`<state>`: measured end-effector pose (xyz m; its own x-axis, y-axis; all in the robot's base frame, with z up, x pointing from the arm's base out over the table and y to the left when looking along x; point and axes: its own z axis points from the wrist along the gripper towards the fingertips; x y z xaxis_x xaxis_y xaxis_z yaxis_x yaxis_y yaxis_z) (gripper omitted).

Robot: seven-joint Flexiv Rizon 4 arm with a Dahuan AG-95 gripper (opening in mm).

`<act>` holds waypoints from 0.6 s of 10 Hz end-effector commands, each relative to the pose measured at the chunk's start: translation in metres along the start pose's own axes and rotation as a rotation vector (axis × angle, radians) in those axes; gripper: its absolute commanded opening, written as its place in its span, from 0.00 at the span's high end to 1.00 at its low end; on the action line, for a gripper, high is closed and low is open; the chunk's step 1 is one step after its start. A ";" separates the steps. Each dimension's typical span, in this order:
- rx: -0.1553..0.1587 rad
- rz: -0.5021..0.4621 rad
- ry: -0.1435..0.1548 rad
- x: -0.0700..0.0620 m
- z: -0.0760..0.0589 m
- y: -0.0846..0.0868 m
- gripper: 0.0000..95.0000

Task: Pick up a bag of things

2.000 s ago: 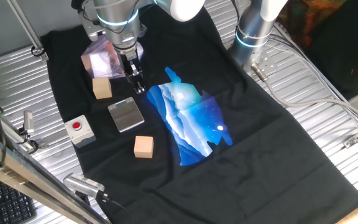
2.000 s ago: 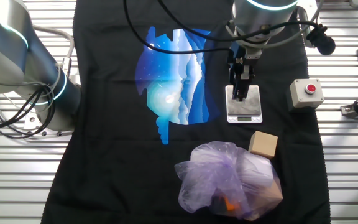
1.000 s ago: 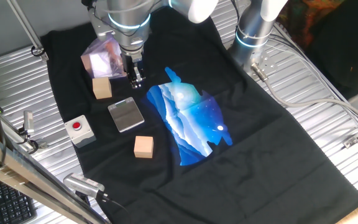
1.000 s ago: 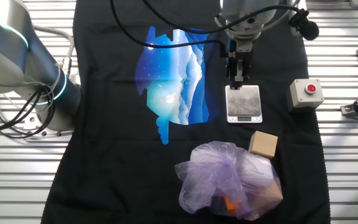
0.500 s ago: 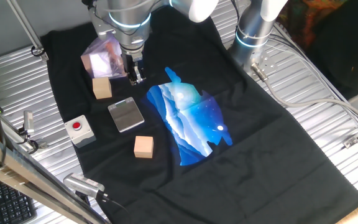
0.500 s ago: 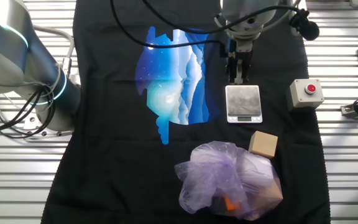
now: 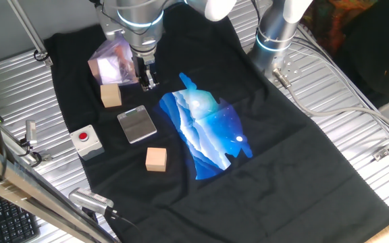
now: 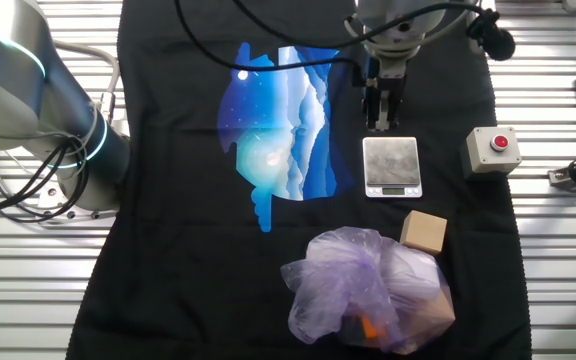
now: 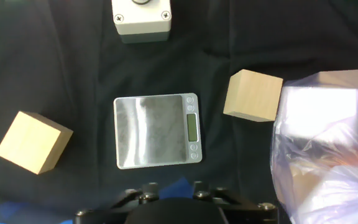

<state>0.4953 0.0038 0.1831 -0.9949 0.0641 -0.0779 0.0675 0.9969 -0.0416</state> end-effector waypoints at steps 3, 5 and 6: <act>0.003 -0.022 0.006 -0.001 0.000 0.001 1.00; 0.004 -0.042 0.022 -0.001 0.000 0.001 1.00; 0.004 -0.047 0.030 -0.001 0.000 0.001 1.00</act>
<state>0.4958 0.0046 0.1836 -0.9988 0.0199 -0.0453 0.0221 0.9986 -0.0487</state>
